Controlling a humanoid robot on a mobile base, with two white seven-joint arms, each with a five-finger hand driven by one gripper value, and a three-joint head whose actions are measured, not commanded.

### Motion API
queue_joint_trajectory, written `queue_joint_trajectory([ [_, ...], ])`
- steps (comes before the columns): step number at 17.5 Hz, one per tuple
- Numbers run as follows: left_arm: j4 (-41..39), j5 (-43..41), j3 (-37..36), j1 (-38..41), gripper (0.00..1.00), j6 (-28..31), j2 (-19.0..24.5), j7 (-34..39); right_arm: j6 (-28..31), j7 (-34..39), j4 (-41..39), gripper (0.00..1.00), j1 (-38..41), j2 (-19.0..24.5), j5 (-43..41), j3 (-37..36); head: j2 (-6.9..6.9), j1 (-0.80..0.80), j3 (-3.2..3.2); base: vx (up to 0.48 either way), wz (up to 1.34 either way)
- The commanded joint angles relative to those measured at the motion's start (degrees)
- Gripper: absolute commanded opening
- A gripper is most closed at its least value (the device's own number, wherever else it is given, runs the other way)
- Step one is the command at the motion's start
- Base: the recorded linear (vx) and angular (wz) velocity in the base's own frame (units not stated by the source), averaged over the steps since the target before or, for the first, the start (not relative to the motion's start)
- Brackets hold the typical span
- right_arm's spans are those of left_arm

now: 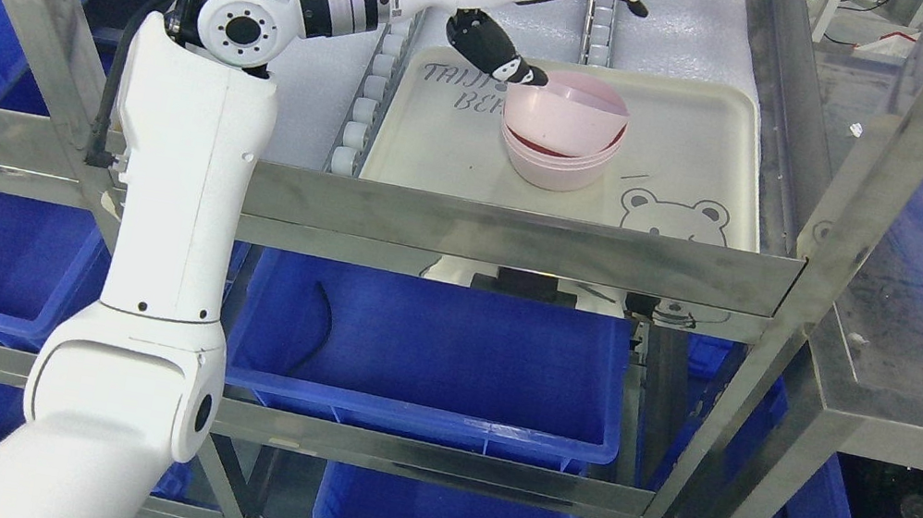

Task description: Stack pink IKEA bowl on shelf middle layer

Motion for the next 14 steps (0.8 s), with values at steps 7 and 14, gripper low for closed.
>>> queue_joint_trajectory([
  [7, -18.69, 12.32, -20.65, 26.54, 0.76, -4.46, -0.5, 5.15, -0.02, 0.0, -1.0, 1.0, 0.26, -1.0, 0.0, 0.0, 0.0, 0.0, 0.0, 0.0, 0.0],
  [14, -17.2, 12.67, -20.58, 51.67, 0.79, -6.15, -0.5, 5.76, -0.02, 0.0, -1.0, 1.0, 0.18, -1.0, 0.0, 0.0, 0.0, 0.0, 0.0, 0.0, 0.0],
])
